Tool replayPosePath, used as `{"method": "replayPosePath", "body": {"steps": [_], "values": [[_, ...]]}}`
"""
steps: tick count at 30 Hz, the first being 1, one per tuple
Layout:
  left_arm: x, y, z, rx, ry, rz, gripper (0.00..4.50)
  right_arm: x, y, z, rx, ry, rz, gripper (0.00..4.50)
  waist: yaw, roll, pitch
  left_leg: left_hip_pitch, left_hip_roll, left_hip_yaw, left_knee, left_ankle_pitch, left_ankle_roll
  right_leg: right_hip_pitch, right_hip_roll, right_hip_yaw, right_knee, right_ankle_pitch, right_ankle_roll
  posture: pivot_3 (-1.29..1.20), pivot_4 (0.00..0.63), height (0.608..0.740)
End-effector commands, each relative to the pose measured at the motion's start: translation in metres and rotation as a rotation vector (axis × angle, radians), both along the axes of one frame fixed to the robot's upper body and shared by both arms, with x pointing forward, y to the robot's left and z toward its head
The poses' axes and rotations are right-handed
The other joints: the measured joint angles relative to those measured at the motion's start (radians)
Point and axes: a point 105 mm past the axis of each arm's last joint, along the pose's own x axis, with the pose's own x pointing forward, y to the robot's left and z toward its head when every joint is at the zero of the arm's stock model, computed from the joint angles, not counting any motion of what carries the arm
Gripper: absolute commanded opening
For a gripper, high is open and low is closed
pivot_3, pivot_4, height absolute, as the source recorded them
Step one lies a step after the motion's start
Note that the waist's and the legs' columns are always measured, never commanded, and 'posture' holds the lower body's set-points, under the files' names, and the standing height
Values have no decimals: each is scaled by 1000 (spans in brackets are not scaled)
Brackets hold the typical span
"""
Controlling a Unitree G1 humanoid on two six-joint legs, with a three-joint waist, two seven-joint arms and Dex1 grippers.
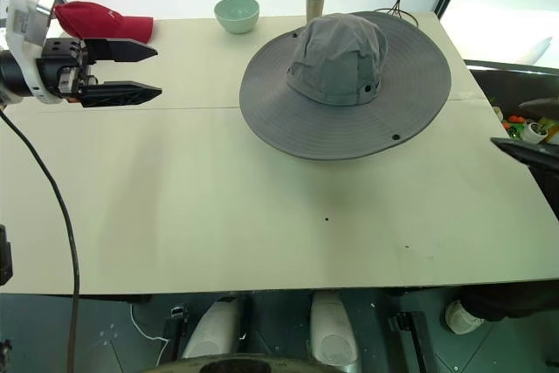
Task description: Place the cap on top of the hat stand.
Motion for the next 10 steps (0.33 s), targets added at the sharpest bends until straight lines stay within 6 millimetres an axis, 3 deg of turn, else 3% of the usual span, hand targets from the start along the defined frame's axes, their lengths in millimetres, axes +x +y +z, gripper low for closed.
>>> {"method": "replayPosePath", "body": {"steps": [1, 10], "values": [[-6, 8, 15, 0, -69, 14, 4500, 7, -12, 11, 100, -1, -43, 4462, -1, 0, 0, 0, 0, 0, 0, 0, 0, 0, 0, 0, 0, 0, 0, 0, 150, 740], [-7, 13, 16, 17, -88, 39, 4500, 17, -13, 11, 199, 41, -2, 4462, -1, 1, 0, -1, 0, 1, 0, 0, 0, -2, -1, 1, 0, 0, 1, 0, 150, 740]]}}
